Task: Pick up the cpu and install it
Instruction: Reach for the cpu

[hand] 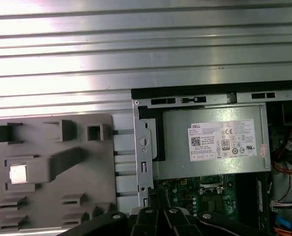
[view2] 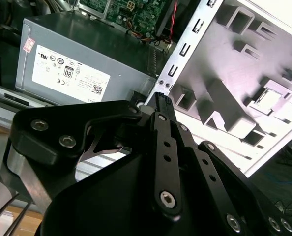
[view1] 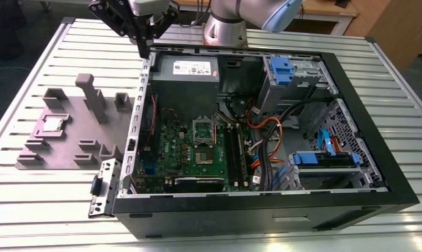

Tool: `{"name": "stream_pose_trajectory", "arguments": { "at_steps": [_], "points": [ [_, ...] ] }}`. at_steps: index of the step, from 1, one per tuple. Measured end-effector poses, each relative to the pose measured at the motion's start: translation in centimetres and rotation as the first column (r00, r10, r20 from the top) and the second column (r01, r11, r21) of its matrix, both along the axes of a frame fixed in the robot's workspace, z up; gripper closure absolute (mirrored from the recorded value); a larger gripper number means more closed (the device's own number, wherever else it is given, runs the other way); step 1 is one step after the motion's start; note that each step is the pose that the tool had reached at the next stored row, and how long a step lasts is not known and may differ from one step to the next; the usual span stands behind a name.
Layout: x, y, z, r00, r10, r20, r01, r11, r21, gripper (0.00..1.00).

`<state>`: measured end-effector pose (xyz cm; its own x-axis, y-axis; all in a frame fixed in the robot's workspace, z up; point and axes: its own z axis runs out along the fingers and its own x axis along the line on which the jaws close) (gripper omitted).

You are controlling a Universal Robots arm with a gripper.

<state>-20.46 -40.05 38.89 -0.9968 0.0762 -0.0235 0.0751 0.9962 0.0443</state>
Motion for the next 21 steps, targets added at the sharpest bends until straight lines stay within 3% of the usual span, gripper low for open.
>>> {"name": "stream_pose_trajectory", "arguments": {
  "at_steps": [21],
  "points": [
    [-0.98,0.00,-0.01,1.0000,0.000,0.0000,0.000,1.0000,0.0000,0.89]
  ]
}}
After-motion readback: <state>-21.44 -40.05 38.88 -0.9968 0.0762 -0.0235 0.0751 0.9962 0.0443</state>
